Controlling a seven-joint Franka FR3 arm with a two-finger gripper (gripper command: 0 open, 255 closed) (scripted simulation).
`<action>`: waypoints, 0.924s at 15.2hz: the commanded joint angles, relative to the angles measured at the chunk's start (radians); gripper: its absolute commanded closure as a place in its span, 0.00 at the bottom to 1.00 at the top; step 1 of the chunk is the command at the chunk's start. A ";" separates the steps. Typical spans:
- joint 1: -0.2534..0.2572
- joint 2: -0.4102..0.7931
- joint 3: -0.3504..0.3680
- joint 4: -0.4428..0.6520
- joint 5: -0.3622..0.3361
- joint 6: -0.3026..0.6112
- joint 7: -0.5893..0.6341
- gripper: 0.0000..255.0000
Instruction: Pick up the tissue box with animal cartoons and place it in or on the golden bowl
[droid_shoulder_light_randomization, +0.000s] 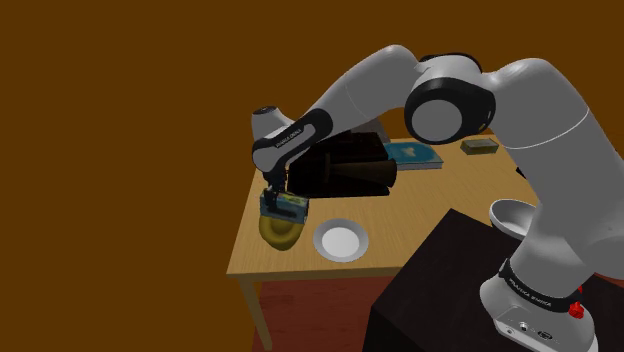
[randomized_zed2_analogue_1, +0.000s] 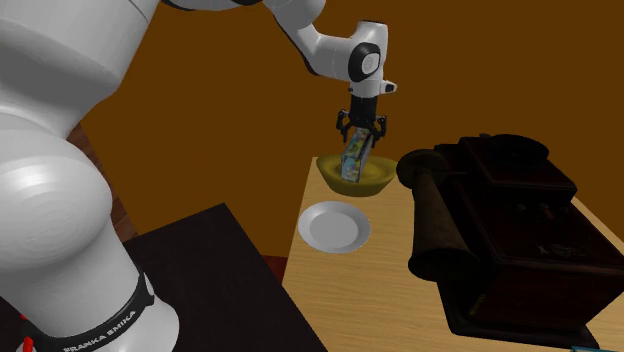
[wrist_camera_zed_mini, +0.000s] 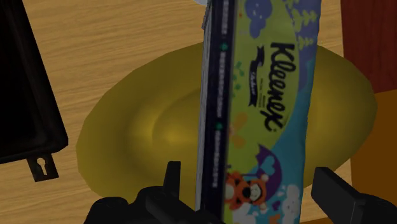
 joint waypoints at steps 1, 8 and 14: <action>0.000 0.000 0.000 -0.001 0.000 0.001 0.000 0.00; 0.004 -0.072 -0.008 0.013 -0.010 -0.085 0.006 0.00; 0.004 -0.072 -0.008 0.013 -0.010 -0.085 0.006 0.00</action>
